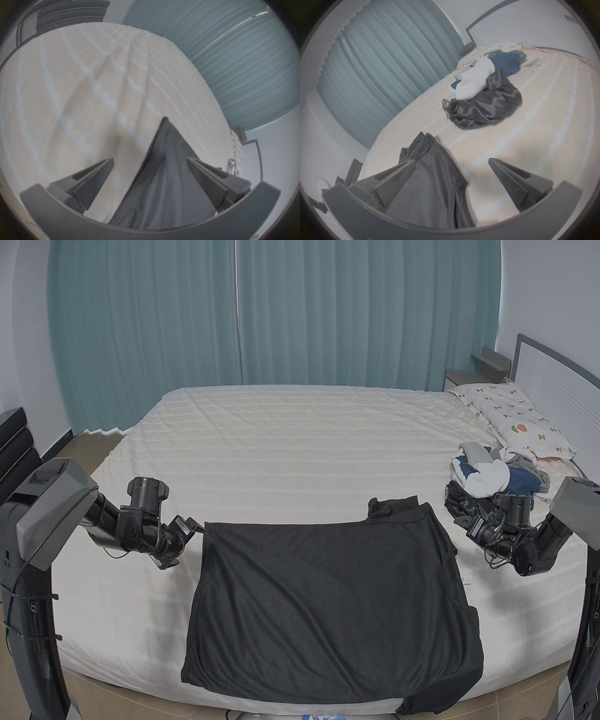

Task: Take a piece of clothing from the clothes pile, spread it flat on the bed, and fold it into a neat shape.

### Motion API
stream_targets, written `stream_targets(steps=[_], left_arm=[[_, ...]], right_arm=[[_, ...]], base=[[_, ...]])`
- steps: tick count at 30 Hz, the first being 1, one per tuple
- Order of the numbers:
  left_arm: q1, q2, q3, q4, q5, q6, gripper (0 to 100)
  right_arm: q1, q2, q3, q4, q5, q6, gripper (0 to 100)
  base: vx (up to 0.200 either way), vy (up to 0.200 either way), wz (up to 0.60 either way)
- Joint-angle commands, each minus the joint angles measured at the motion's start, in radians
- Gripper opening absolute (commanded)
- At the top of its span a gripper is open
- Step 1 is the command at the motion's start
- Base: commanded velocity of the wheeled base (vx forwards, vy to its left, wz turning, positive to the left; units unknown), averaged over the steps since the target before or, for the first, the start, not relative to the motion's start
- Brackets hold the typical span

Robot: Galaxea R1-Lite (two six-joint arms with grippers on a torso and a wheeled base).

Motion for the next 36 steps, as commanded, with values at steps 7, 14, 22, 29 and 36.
stream_targets(steps=[7, 14, 22, 29, 36], left_arm=[[-0.075, -0.307, 0.560, -0.309, -0.072, -0.125, 100], [-0.109, -0.287, 0.671, -0.424, -0.064, -0.116, 100], [-0.160, -0.252, 0.805, -0.449, -0.064, 0.031, 100], [-0.216, -0.227, 0.821, -0.447, 0.007, 0.062, 100], [-0.261, -0.178, 0.813, -0.472, 0.117, 0.062, 100]], right_arm=[[-0.021, -0.275, 0.448, -0.015, 0.077, 0.096, 100], [-0.018, -0.240, 0.520, -0.121, 0.095, 0.098, 100], [-0.035, -0.176, 0.631, -0.319, 0.121, 0.123, 100], [-0.023, -0.174, 0.657, -0.320, 0.121, 0.116, 100], [-0.023, -0.174, 0.669, -0.322, 0.123, 0.115, 100]], base=[[-0.200, 0.000, 0.00], [-0.114, 0.000, 0.00], [0.000, 0.000, 0.00], [0.000, 0.000, 0.00], [0.000, 0.000, 0.00]])
